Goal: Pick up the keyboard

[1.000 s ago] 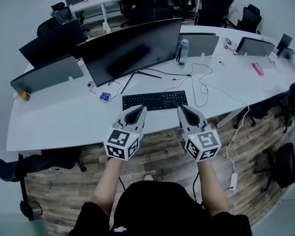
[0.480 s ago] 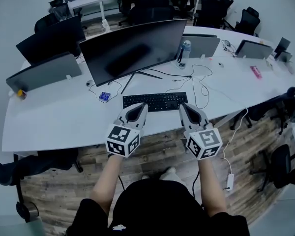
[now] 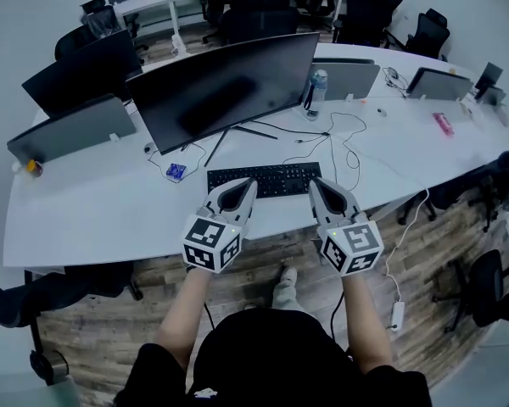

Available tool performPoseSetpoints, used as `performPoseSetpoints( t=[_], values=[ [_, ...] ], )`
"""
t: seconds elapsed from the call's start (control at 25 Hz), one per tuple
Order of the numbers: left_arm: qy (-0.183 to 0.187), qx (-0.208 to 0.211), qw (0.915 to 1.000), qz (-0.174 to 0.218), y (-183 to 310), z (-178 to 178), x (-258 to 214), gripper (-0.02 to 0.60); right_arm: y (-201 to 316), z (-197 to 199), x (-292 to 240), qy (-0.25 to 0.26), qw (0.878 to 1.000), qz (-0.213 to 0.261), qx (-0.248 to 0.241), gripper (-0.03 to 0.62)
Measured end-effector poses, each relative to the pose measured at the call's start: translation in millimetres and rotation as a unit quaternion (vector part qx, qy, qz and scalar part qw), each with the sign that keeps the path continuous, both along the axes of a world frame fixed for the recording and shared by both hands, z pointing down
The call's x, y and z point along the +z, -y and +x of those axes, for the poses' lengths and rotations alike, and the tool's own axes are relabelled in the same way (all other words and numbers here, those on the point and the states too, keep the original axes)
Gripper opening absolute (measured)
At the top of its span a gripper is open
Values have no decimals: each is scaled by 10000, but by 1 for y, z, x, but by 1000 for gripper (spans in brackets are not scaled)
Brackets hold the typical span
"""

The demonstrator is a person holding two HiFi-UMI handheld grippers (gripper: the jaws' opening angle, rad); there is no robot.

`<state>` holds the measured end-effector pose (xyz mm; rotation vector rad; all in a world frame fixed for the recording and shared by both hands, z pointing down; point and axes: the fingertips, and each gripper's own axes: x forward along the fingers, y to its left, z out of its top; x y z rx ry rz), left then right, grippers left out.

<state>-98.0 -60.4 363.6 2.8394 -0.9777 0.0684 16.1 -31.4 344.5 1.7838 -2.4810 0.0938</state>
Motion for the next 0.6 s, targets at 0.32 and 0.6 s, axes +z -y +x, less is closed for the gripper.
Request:
performPoseSetpoints(
  t=[0.32, 0.6],
  values=[
    [161, -199, 9997, -22, 37, 16, 8, 3, 46, 15, 7, 11, 9997, -40, -240, 3],
    [205, -399, 9990, -47, 78, 33, 6, 2, 92, 32, 7, 26, 9989, -91, -462, 5]
  ],
)
